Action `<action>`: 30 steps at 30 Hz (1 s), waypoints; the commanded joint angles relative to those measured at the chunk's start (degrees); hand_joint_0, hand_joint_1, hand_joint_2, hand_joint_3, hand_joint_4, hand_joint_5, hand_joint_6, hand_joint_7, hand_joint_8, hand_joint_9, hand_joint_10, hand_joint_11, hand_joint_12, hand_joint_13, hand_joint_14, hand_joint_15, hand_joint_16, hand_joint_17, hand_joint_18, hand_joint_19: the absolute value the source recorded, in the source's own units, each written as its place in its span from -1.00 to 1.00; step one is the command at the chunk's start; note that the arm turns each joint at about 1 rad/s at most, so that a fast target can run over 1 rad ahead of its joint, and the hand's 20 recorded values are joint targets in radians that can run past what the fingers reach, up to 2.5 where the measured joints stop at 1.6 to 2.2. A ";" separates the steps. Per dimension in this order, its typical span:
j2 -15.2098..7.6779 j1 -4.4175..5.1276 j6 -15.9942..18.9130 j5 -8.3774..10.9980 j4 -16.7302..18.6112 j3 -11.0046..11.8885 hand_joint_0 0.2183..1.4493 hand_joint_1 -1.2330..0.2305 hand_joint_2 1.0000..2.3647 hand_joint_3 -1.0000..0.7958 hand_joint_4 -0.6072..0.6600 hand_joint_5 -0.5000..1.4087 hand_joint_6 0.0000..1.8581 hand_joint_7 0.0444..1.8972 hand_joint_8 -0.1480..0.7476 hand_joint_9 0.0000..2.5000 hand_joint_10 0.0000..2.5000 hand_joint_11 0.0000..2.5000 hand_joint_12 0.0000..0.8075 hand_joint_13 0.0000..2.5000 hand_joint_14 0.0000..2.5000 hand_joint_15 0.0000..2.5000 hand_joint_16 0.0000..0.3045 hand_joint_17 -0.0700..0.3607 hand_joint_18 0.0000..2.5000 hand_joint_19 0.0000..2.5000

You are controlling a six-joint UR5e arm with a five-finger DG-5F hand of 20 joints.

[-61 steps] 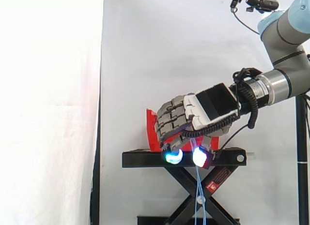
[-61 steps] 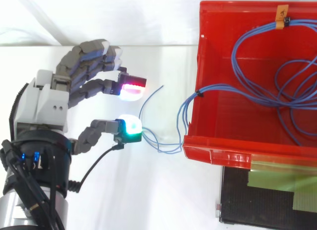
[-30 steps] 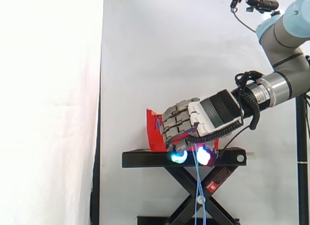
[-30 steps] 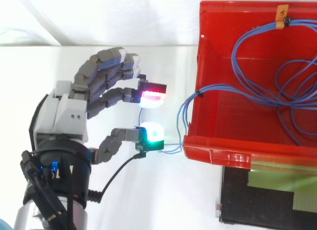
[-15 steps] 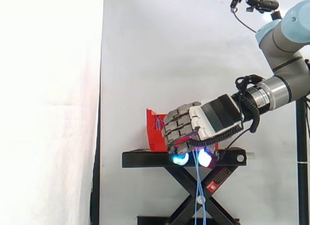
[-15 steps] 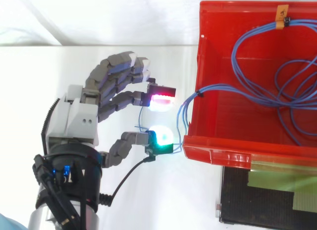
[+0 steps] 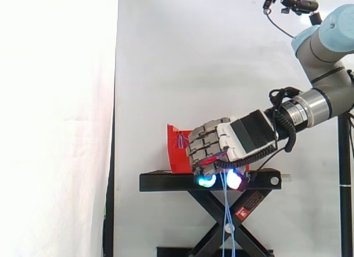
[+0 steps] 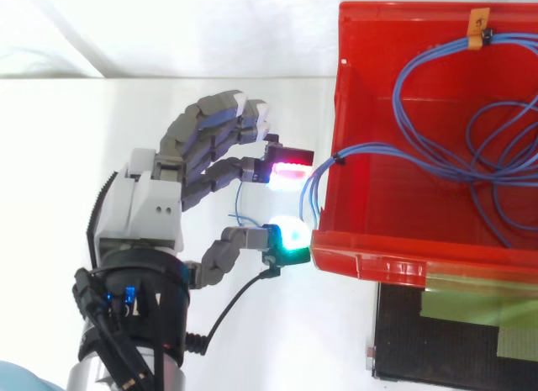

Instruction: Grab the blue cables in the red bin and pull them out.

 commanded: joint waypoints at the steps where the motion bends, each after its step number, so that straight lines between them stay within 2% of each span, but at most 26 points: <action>1: -0.01 -0.22 -0.57 -0.13 -0.09 0.00 -0.06 -0.68 -1.00 -1.00 0.36 0.32 -1.00 -0.31 -0.07 -0.34 -0.98 -0.45 -0.14 -0.47 -0.98 -0.53 -0.71 -0.22 -0.62 -0.49; 14: -0.01 -0.49 -1.01 -0.13 0.09 -0.35 -0.06 -0.67 -1.00 -1.00 0.37 0.32 -1.00 -0.32 -0.07 -0.34 -0.98 -0.44 -0.13 -0.47 -0.98 -0.54 -0.71 -0.22 -0.62 -0.49; 20: -0.01 -0.66 -1.01 -0.13 0.97 -1.49 -0.06 -0.67 -1.00 -1.00 0.36 0.32 -1.00 -0.32 -0.07 -0.34 -0.98 -0.44 -0.14 -0.47 -0.98 -0.54 -0.71 -0.22 -0.62 -0.49; 30: -0.01 -0.84 -1.01 -0.13 1.23 -1.49 -0.06 -0.67 -1.00 -1.00 0.37 0.33 -1.00 -0.31 -0.07 -0.34 -0.98 -0.44 -0.13 -0.47 -0.98 -0.54 -0.71 -0.22 -0.62 -0.49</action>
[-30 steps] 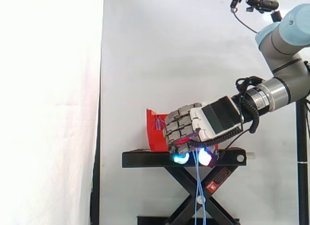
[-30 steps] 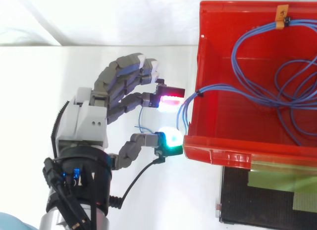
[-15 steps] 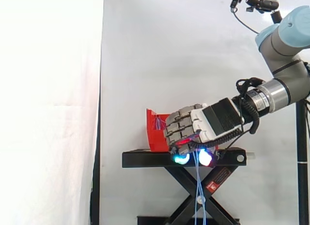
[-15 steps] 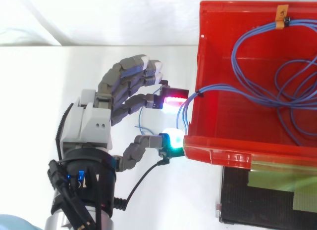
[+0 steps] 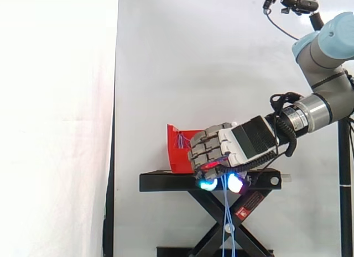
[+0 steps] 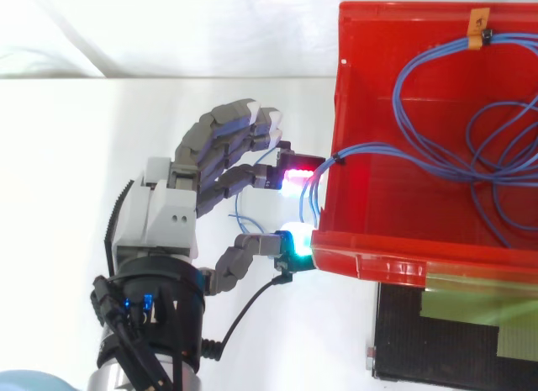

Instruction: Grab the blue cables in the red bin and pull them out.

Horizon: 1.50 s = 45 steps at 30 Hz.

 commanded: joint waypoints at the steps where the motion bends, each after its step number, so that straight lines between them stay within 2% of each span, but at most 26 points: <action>1: -0.02 -0.09 0.00 -0.07 0.02 -0.02 -0.06 -0.67 -1.00 -1.00 0.37 0.33 -1.00 -0.32 -0.06 -0.34 -0.98 -0.44 -0.14 -0.47 -0.98 -0.54 -0.71 -0.22 -0.62 -0.49; 15: -0.02 -0.35 0.00 -0.68 0.37 0.06 -0.06 -0.65 -1.00 -1.00 0.37 0.33 -1.00 -0.32 -0.07 -0.34 -0.98 -0.45 -0.14 -0.47 -0.98 -0.54 -0.72 -0.22 -0.62 -0.49; 25: 0.07 -0.35 0.00 -0.60 0.20 0.77 -0.06 -0.65 -1.00 -1.00 0.36 0.33 -1.00 -0.31 -0.07 -0.34 -0.98 -0.44 -0.14 -0.46 -0.98 -0.54 -0.72 -0.22 -0.62 -0.49; 45: 0.07 -0.44 0.00 -0.68 0.37 0.77 -0.05 -0.65 -1.00 -1.00 0.38 0.35 -1.00 -0.31 -0.06 -0.34 -0.98 -0.44 -0.14 -0.46 -0.98 -0.53 -0.72 -0.22 -0.62 -0.49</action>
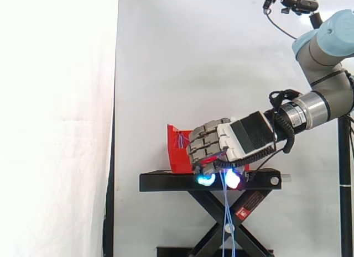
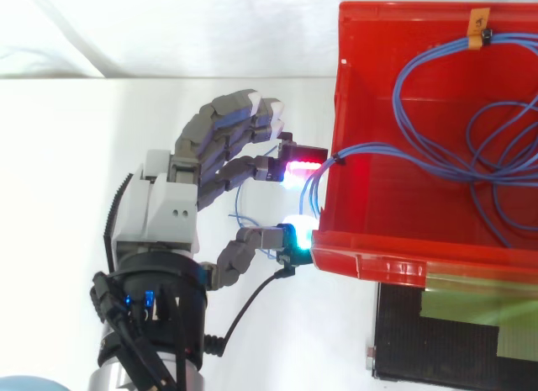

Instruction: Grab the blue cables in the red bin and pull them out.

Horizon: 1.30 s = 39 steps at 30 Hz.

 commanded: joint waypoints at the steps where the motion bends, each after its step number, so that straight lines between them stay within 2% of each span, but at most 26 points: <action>1: 0.07 -0.01 0.00 -0.09 -0.08 0.00 -0.05 -0.65 -1.00 -1.00 0.38 0.36 -1.00 -0.31 -0.06 -0.34 -0.98 -0.44 -0.14 -0.46 -0.98 -0.53 -0.72 -0.22 -0.62 -0.49; 17: -0.02 -0.10 0.09 -0.44 0.00 0.00 -0.05 -0.65 -1.00 -1.00 0.38 0.41 -1.00 -0.25 -0.06 -0.33 -0.98 -0.44 -0.14 -0.46 -0.98 -0.54 -0.72 -0.23 -0.62 -0.49; 22: 0.07 -0.10 0.09 -0.61 0.00 0.00 -0.05 -0.65 -1.00 -1.00 0.36 0.39 -0.87 -0.29 -0.05 -0.32 -0.98 -0.42 -0.15 -0.45 -0.98 -0.53 -0.72 -0.23 -0.62 -0.49; 39: 0.07 -0.01 0.09 -0.79 0.00 0.35 -0.05 -0.64 -1.00 -1.00 0.35 0.39 -0.85 -0.30 -0.06 -0.33 -0.98 -0.43 -0.14 -0.45 -0.98 -0.54 -0.72 -0.23 -0.62 -0.49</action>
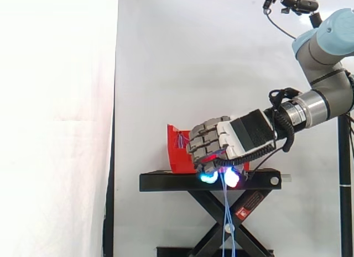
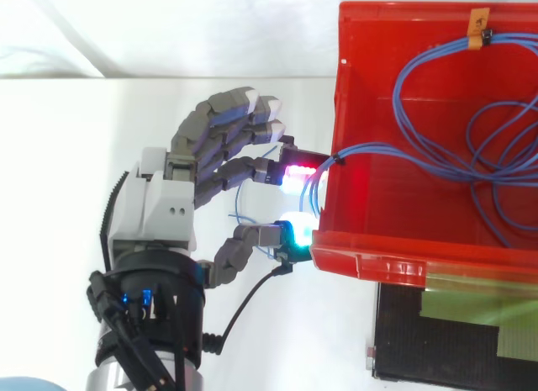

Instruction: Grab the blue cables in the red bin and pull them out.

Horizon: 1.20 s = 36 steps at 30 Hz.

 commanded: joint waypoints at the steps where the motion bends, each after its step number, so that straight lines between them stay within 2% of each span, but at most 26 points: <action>1: -0.05 0.07 0.00 -0.02 0.01 0.01 -0.05 -0.64 -1.00 -1.00 0.35 0.39 -0.86 -0.30 -0.06 -0.33 -0.98 -0.43 -0.14 -0.45 -0.98 -0.53 -0.72 -0.23 -0.62 -0.49; 36: 0.04 -0.02 -0.09 -0.02 -0.43 0.18 -0.04 -0.61 -1.00 -1.00 0.35 0.40 -0.87 -0.29 -0.05 -0.32 -0.98 -0.42 -0.14 -0.44 -0.98 -0.53 -0.72 -0.23 -0.61 -0.48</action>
